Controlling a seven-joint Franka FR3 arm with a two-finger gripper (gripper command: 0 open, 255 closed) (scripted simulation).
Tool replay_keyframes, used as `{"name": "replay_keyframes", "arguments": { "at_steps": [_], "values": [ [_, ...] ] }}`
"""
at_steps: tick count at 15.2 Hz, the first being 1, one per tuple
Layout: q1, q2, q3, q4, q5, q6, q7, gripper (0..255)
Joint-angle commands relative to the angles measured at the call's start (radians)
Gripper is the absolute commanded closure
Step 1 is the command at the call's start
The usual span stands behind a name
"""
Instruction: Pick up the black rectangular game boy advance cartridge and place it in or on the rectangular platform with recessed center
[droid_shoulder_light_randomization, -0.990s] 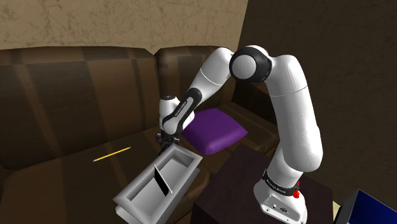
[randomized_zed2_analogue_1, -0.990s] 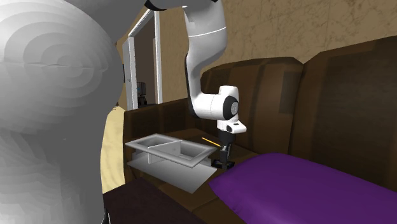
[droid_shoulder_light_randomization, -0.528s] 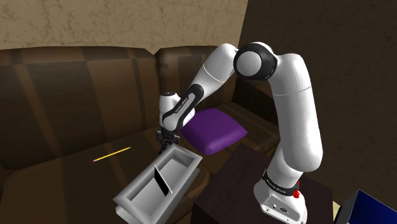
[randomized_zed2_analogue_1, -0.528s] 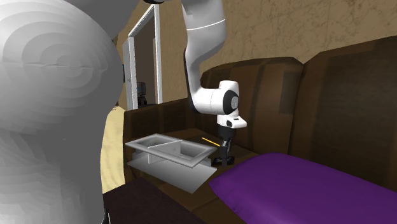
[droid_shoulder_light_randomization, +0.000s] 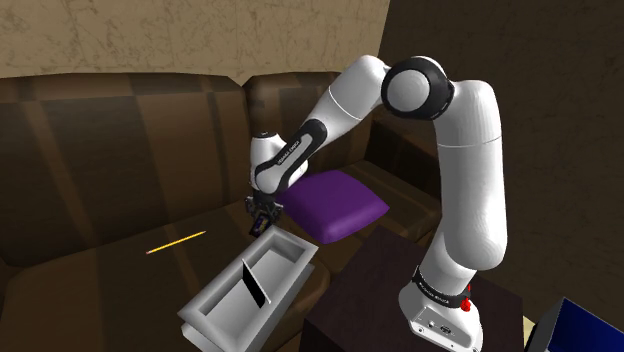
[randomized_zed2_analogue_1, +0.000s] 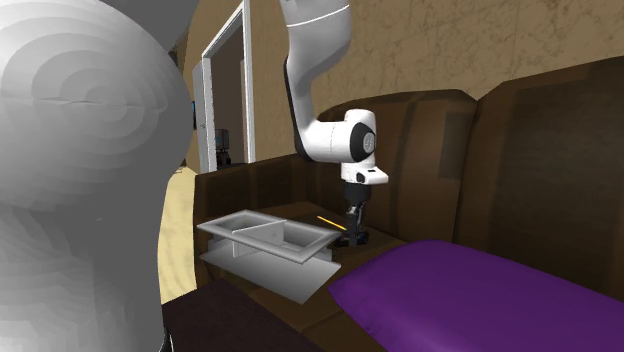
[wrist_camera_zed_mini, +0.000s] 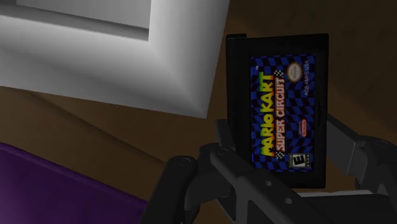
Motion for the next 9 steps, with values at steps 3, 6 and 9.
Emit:
{"name": "replay_keyframes", "arguments": {
  "at_steps": [3,6,9],
  "values": [
    [-0.003,-0.044,0.003,-0.001,0.005,-0.043,-0.005,255],
    [-0.005,-0.076,0.006,-0.001,0.009,-0.076,-0.007,255],
    [-0.007,-0.107,0.008,0.001,0.013,-0.109,-0.01,255]
  ]
}}
